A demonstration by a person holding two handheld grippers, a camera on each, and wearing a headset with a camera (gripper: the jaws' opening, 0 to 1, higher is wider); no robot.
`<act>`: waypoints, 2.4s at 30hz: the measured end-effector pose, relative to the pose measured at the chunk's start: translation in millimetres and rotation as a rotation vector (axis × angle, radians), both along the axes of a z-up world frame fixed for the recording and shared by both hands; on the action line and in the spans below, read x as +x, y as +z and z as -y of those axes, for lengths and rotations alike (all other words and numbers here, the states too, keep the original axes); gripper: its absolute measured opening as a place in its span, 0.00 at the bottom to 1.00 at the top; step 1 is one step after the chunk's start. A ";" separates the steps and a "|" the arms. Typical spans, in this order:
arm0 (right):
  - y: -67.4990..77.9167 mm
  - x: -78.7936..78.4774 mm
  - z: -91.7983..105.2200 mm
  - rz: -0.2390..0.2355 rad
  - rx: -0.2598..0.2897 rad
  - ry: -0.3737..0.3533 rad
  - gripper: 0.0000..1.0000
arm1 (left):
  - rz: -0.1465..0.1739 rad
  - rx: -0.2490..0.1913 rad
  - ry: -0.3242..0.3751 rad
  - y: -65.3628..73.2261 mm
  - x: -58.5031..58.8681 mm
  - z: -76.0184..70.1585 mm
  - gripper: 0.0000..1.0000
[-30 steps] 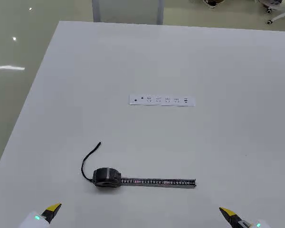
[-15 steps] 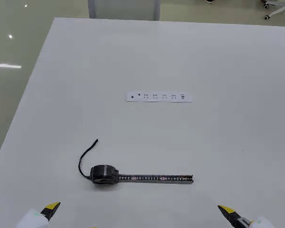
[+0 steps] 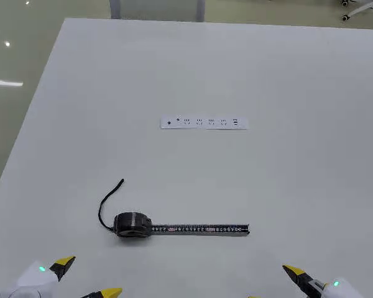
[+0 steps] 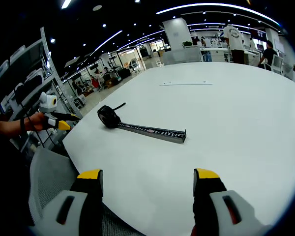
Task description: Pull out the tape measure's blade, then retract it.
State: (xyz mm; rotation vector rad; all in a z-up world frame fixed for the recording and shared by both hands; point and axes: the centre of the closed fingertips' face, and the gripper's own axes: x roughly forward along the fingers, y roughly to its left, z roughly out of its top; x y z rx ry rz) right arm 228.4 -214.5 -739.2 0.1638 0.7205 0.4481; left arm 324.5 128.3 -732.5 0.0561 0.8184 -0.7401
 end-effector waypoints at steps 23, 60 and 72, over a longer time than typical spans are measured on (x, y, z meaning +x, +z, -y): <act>-0.5 19.5 9.6 -0.004 -0.011 0.027 0.73 | -0.012 -0.016 0.006 -0.2 16.3 1.6 0.78; -22.2 88.1 26.5 -0.017 -0.063 0.183 0.66 | -0.060 0.000 -0.028 -8.7 72.6 35.3 0.74; -46.8 106.9 23.7 -0.054 -0.148 0.334 0.60 | -0.126 -0.017 0.013 -20.9 86.3 50.8 0.73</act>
